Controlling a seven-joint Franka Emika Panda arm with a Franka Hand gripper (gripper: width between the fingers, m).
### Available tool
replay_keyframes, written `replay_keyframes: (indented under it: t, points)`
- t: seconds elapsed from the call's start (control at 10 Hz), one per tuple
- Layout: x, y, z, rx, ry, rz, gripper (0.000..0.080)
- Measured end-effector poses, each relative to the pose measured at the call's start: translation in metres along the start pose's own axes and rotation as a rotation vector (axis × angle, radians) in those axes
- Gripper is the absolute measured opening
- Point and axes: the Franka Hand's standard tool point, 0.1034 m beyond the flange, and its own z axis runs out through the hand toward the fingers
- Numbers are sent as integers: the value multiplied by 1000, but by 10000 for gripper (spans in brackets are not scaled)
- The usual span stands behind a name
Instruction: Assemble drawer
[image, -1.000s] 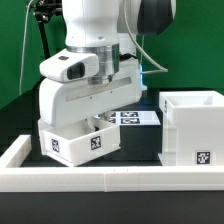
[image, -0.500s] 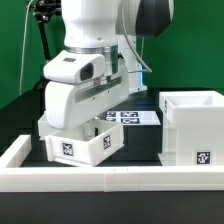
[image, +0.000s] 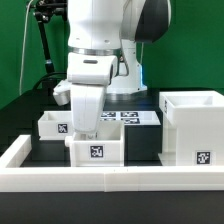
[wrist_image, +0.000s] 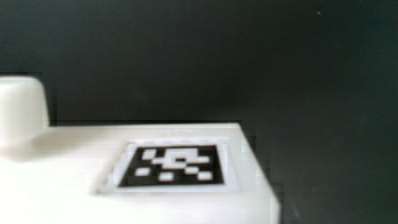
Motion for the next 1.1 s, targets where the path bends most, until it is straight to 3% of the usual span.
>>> replay_keyframes:
  t: [0.2, 0.7, 0.9, 1.0, 1.1]
  points:
    - [-1, -1, 1, -2, -11, -74, 43]
    - [29, 5, 4, -2, 5, -50, 44]
    - [30, 6, 4, -15, 7, -42, 44]
    - [30, 7, 5, -36, 8, -41, 44]
    - [29, 6, 6, -33, 8, -40, 44]
